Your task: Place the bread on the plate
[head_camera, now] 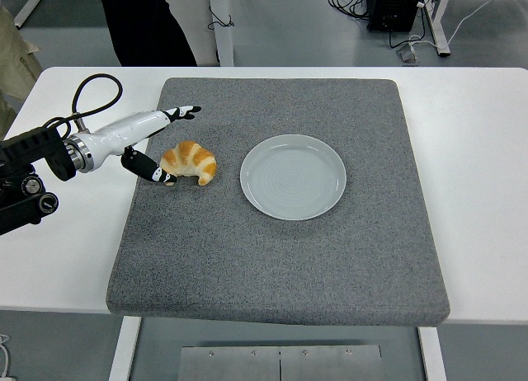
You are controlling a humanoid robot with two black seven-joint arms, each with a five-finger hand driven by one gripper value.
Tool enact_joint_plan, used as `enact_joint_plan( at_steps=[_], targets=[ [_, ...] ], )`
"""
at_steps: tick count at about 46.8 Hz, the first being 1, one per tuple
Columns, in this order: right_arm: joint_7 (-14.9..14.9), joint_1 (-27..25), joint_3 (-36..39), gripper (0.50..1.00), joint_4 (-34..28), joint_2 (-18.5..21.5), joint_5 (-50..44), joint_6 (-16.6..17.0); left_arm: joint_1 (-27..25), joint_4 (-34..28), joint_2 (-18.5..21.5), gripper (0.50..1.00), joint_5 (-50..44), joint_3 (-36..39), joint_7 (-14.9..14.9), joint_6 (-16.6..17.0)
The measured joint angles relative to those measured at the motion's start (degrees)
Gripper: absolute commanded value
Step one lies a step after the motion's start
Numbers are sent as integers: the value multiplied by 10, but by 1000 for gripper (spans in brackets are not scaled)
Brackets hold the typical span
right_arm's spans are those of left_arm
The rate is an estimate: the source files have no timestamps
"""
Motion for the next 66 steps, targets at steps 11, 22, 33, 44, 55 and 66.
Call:
enact_joint_plan(
  at_steps=[11, 22, 33, 44, 55, 66],
  targets=[
    [0, 0, 0, 1000, 0, 0, 0, 0, 16, 34, -24, 972, 0, 1, 0, 7],
    [0, 0, 0, 1000, 0, 0, 0, 0, 24, 55, -39, 972, -1, 0, -6, 22],
    [0, 0, 0, 1000, 0, 0, 0, 0, 25, 81, -70, 972, -1, 0, -8, 30],
    [0, 0, 0, 1000, 0, 0, 0, 0, 33, 108, -91, 971, -1, 0, -17, 39],
    [0, 0, 0, 1000, 0, 0, 0, 0, 38, 140, -111, 969, -2, 1, -26, 48],
    [0, 0, 0, 1000, 0, 0, 0, 0, 43, 154, -123, 829, -4, 0, -32, 57]
  ],
)
